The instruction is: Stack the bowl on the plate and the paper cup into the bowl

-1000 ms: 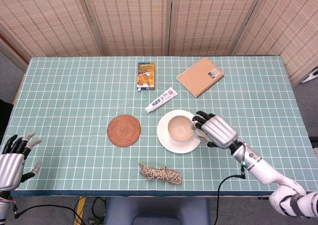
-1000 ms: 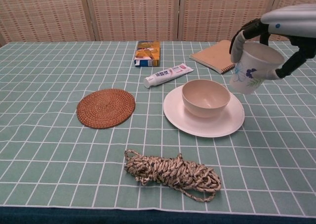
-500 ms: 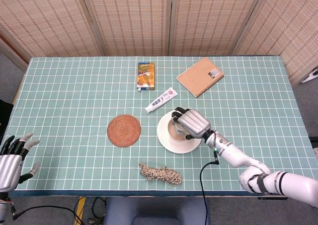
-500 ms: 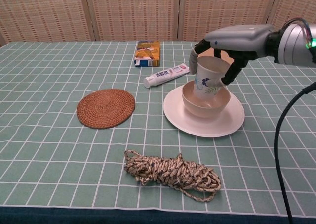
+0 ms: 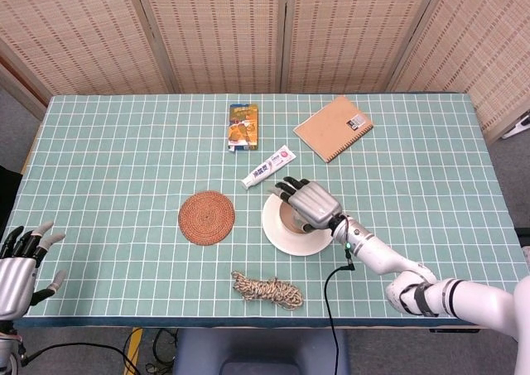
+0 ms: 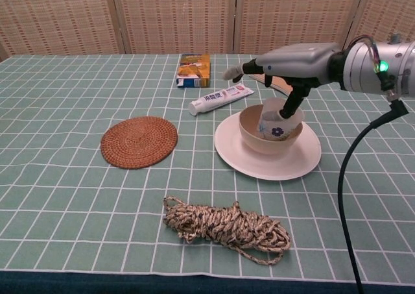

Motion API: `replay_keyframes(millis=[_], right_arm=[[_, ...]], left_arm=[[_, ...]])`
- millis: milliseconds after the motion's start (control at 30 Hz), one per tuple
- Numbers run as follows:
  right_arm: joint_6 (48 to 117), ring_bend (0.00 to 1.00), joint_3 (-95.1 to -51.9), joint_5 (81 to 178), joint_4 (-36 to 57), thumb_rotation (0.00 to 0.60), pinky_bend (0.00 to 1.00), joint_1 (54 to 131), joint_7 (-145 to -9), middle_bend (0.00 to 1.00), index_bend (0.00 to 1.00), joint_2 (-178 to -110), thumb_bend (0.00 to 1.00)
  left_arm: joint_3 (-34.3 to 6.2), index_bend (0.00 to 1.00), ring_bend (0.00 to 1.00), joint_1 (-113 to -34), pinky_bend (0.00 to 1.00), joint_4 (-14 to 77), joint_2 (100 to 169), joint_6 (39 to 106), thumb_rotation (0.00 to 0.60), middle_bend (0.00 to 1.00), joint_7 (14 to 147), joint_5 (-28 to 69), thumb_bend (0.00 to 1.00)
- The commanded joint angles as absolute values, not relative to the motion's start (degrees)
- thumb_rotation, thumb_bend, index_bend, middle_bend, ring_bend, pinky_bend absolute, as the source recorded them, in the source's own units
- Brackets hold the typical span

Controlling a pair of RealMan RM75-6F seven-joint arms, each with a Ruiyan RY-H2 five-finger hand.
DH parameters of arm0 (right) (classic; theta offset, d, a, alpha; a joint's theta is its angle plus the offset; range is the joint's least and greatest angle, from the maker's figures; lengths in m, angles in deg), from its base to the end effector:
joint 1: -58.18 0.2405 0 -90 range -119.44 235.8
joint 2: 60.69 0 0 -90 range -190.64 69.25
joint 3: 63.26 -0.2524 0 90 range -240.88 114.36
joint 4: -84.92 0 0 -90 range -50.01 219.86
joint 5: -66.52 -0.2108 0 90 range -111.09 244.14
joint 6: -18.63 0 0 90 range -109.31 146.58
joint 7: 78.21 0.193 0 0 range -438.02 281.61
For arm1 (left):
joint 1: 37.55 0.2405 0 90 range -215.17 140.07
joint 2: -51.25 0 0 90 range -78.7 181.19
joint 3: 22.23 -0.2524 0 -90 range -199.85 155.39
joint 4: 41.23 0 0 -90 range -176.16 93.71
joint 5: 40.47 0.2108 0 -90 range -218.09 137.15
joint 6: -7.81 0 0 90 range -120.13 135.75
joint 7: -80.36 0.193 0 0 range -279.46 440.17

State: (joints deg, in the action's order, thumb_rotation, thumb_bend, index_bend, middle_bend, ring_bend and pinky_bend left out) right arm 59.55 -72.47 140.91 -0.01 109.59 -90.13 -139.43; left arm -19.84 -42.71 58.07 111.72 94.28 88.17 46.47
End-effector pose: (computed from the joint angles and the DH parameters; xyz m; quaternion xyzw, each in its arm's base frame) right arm -0.0964 -0.4038 -0.0193 0.8406 -0.2776 0.3218 0.3359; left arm -0.2829 0.2278 0.1667 -0.6138 -0.3533 -0.3760 0.5976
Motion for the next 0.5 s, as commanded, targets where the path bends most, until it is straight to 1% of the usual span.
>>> replay_keyframes(millis=[33,167,233,300,433,500], right_arm=[[61.9,0.04,-72.4,141.3,-2.0,0.600,0.22,108.4,-90.1,0.08,0.03,-137.8,0.34],[67.8,0.04,-72.1,142.3,-5.8,0.600,0.22,105.1,-90.0,0.11,0.05,-134.5,0.34],[70.6,0.07,-71.6,142.9,-7.3,0.600,0.22,103.3,-90.0,0.16,0.12,-133.2,0.34],[73.2,0.09,-70.8,143.2,-8.9,0.600,0.22,101.1,-90.5,0.19,0.16,-131.5,0.34],[76.9,0.09,-69.5,143.3,-11.2,0.600,0.22,97.9,-91.8,0.20,0.18,-128.8,0.34],[81.0,0.09,-68.0,143.9,-12.6,0.600,0.22,94.5,-93.2,0.19,0.19,-126.7,0.34]], left_arm=[[-19.8,0.23,0.16,-42.8,0.07,58.0,111.7,94.3,0.600,0.14,88.2,46.5,0.30],[-19.7,0.23,0.16,-42.9,0.07,57.9,111.8,94.1,0.600,0.14,88.1,46.4,0.30],[-19.7,0.23,0.16,-42.9,0.07,57.8,111.8,94.1,0.600,0.14,88.1,46.5,0.30],[-19.6,0.23,0.16,-43.0,0.07,57.7,111.8,94.0,0.600,0.14,88.0,46.5,0.30],[-19.6,0.23,0.16,-43.1,0.07,57.6,111.8,93.9,0.600,0.14,87.8,46.5,0.30],[-19.5,0.23,0.16,-43.1,0.07,57.4,111.9,93.9,0.600,0.14,87.6,46.4,0.30]])
